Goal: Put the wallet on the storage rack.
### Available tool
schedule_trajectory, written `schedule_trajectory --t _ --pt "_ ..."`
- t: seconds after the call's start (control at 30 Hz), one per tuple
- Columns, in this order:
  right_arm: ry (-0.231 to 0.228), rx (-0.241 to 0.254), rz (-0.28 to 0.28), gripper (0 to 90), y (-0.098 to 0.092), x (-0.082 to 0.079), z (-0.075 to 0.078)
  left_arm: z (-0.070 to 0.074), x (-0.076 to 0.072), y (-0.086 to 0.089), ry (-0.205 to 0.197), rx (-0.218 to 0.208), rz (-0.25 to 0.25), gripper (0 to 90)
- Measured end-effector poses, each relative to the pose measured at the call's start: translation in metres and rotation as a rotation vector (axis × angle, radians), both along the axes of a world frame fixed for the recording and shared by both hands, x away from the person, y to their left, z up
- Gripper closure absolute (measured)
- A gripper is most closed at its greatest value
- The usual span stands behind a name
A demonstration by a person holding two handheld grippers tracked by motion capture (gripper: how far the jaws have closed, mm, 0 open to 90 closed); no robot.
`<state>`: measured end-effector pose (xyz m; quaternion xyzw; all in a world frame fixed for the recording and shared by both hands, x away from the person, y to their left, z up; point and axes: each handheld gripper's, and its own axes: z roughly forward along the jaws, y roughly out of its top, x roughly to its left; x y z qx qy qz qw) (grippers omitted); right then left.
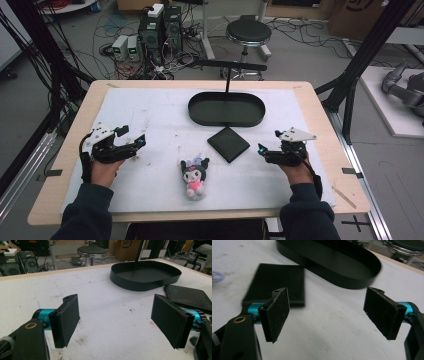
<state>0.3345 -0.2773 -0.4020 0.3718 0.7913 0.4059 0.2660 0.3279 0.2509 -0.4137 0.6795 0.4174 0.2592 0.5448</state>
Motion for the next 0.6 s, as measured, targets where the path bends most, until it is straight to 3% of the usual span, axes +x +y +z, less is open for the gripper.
schedule_trajectory --t 0.17,0.37,0.47,0.6 --pt "-0.011 -0.022 0.091 25.8 0.033 0.0 -0.004 -0.001 0.0 0.001 0.002 -0.002 0.003 23.0" --pt "0.0 -0.069 0.132 26.1 0.062 0.006 -0.013 -0.002 0.0 0.002 0.009 -0.006 0.01 23.7" --pt "0.029 -0.116 0.176 28.2 0.085 0.011 -0.023 -0.003 0.001 0.002 0.012 -0.005 0.011 23.9" --pt "0.065 -0.147 0.209 30.3 0.101 0.016 -0.034 -0.005 0.003 0.001 0.021 -0.002 0.01 23.9"
